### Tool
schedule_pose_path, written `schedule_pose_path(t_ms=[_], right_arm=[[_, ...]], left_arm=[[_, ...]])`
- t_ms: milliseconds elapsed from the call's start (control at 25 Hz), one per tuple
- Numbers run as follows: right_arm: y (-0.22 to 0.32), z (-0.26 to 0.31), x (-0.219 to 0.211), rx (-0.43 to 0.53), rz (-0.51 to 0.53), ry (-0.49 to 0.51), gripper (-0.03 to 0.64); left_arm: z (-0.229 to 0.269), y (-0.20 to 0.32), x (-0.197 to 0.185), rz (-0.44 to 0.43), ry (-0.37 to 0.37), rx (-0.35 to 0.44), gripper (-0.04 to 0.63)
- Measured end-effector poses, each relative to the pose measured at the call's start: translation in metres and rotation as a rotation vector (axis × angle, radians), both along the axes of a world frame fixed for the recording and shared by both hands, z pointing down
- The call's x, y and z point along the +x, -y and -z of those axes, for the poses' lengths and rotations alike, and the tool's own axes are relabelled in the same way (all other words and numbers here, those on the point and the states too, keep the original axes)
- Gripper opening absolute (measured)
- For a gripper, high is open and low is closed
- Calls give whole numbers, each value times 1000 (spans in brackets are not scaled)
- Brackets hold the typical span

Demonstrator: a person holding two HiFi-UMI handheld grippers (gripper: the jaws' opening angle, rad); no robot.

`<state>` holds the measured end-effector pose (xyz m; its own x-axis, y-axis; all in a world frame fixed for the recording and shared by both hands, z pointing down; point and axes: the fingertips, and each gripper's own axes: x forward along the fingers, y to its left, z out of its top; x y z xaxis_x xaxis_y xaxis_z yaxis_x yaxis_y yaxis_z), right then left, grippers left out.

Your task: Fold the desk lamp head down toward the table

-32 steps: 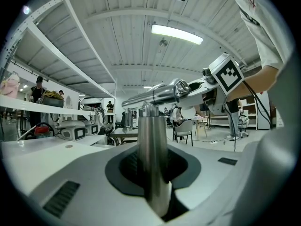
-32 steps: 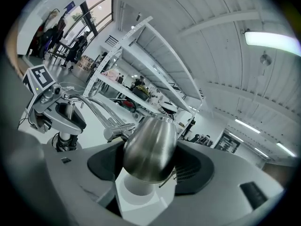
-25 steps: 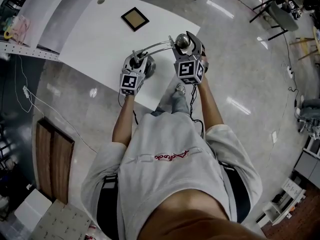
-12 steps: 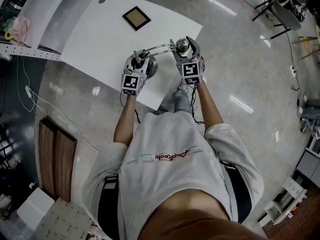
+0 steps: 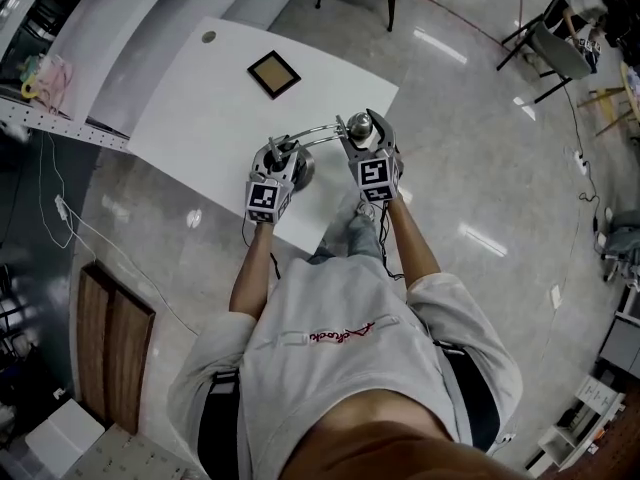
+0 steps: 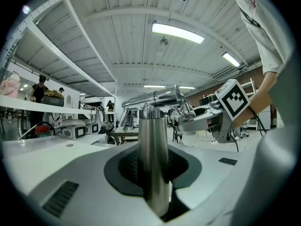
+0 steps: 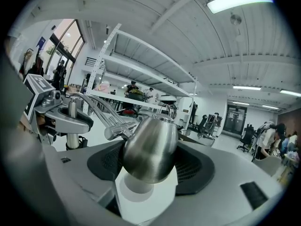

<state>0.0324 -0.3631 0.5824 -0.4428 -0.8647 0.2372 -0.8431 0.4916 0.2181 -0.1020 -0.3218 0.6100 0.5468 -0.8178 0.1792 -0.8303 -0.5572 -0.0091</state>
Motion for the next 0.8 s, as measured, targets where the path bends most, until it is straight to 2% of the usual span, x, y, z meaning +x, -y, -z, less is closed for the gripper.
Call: schedule_pose_path(t_ms=[120, 360, 440, 800], right_arm=[[4, 2, -1, -9, -4, -17, 305], [1, 4, -1, -16, 8, -35, 304], [0, 10, -1, -1, 5, -34, 327], [-14, 10, 6, -23, -28, -6, 323]], left_arm=[[5, 4, -1, -2, -28, 9, 117], [8, 5, -4, -4, -7, -4, 188], [9, 5, -6, 4, -10, -4, 216], [11, -1, -14, 11, -14, -5, 233]])
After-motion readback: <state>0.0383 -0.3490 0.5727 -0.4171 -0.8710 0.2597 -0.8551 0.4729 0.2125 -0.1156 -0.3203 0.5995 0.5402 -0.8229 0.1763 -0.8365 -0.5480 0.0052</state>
